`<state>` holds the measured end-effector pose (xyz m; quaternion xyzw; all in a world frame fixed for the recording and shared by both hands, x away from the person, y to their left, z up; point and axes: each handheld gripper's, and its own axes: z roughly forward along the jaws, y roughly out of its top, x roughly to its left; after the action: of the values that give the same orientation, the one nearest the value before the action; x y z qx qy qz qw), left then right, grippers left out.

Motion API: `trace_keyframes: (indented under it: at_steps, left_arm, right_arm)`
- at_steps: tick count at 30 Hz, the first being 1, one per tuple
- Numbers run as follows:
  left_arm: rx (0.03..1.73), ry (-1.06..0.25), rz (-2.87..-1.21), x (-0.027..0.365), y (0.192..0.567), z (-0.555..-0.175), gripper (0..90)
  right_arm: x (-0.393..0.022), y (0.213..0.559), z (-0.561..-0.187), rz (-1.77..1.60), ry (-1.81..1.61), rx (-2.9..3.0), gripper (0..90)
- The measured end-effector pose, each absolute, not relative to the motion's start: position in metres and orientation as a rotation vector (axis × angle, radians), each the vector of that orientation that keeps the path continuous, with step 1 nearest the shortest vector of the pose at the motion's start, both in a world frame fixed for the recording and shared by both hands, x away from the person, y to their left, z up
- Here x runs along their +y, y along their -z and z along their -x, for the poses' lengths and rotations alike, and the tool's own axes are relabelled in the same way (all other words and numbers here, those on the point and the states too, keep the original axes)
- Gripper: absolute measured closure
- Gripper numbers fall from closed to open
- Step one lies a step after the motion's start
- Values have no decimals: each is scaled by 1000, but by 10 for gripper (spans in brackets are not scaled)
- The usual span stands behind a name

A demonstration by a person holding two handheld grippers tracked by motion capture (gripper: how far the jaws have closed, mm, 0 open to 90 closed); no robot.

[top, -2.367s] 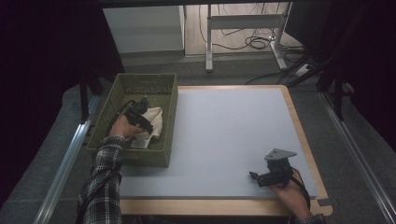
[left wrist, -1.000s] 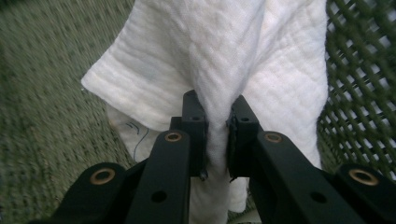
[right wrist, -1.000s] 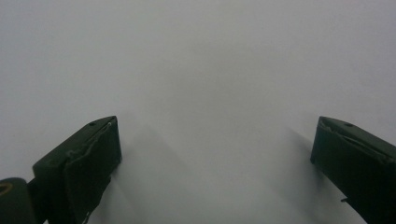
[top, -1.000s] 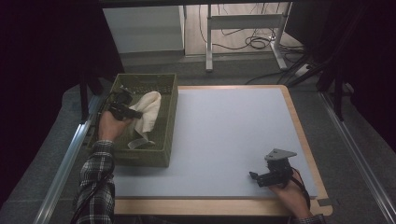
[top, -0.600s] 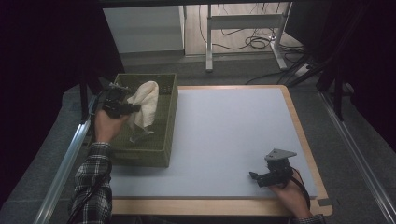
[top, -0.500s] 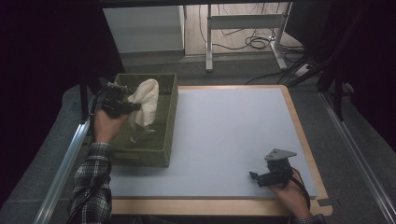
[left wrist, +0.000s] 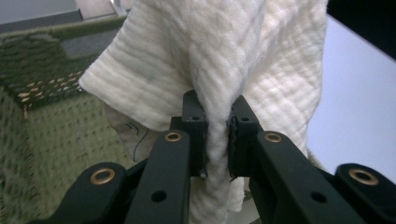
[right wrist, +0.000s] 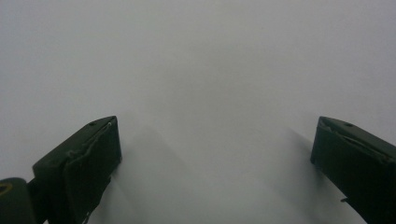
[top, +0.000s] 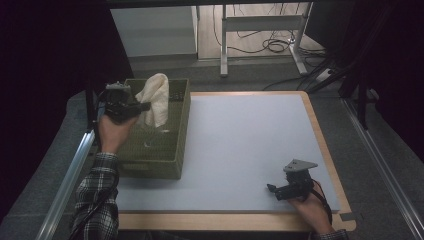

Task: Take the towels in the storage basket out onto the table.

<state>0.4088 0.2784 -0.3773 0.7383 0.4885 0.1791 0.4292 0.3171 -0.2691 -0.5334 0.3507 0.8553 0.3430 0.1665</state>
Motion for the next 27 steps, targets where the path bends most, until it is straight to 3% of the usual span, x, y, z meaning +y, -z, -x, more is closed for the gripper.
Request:
trace_keyframes:
  at_steps: [27]
  left_arm:
    - [1008, -377, -1844, 200, 354, -418, 805]
  right_arm:
    - [-269, 533, -317, -999, -979, 2436, 17]
